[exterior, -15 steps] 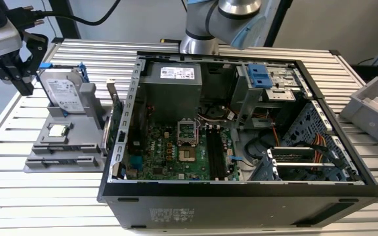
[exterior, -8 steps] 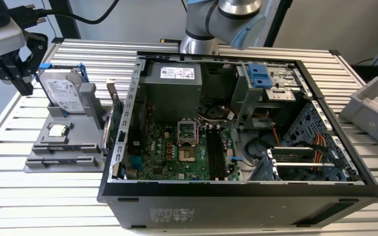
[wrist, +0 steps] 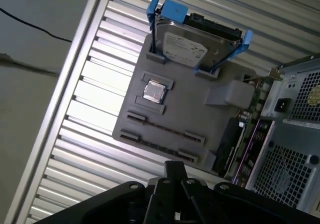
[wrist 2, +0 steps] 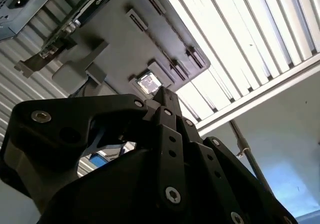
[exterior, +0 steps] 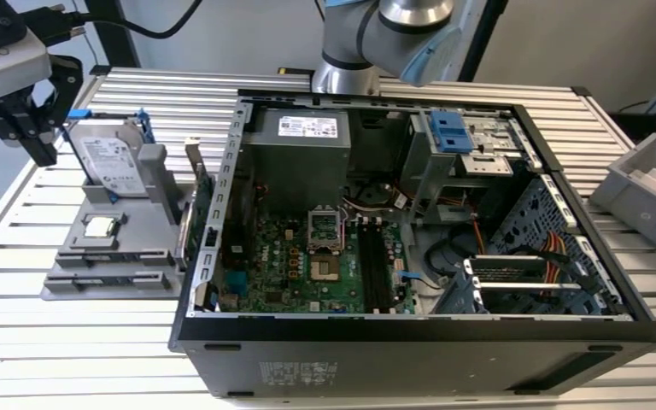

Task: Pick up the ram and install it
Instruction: 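Pick up the ram and move it above insertion slot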

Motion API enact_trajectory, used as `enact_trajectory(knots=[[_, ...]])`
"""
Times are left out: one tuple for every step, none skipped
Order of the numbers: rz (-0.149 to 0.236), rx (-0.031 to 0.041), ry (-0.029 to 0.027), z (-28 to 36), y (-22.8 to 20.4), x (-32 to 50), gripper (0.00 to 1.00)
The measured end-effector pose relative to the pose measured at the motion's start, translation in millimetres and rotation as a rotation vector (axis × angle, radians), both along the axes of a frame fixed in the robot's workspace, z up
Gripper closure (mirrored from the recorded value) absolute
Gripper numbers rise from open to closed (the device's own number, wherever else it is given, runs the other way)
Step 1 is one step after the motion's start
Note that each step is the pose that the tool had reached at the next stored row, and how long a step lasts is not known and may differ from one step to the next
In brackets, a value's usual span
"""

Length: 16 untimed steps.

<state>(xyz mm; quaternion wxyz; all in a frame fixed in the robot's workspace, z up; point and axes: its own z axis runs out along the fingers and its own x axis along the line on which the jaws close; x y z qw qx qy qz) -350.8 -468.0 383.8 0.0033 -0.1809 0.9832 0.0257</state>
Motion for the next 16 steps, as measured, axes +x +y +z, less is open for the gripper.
enact_trajectory(knots=[[0.009,-0.0002,0.0000,0.0,0.0,0.0,1.00],[0.017,-0.0004,0.0001,0.0,0.0,0.0,1.00],[0.026,-0.0005,0.0000,0.0,0.0,0.0,1.00],[0.035,-0.0006,0.0001,0.1,0.0,0.0,1.00],[0.045,-0.0006,-0.0001,0.0,0.0,0.0,1.00],[0.054,-0.0006,0.0001,0.0,0.0,0.0,1.00],[0.063,-0.0007,0.0001,0.1,0.0,0.0,1.00],[0.072,-0.0006,0.0000,0.0,0.0,0.0,1.00],[0.082,-0.0007,0.0002,0.1,0.0,0.0,1.00],[0.091,-0.0006,-0.0001,0.0,0.0,0.0,1.00],[0.100,-0.0007,0.0001,0.1,0.0,0.0,1.00],[0.110,-0.0007,0.0001,0.1,0.0,0.0,1.00],[0.120,-0.0006,-0.0001,0.0,0.0,0.0,1.00],[0.129,-0.0006,0.0000,0.0,0.0,0.0,1.00],[0.139,-0.0007,0.0000,0.1,0.0,0.0,1.00],[0.159,-0.0007,0.0000,0.0,0.0,0.0,1.00]])
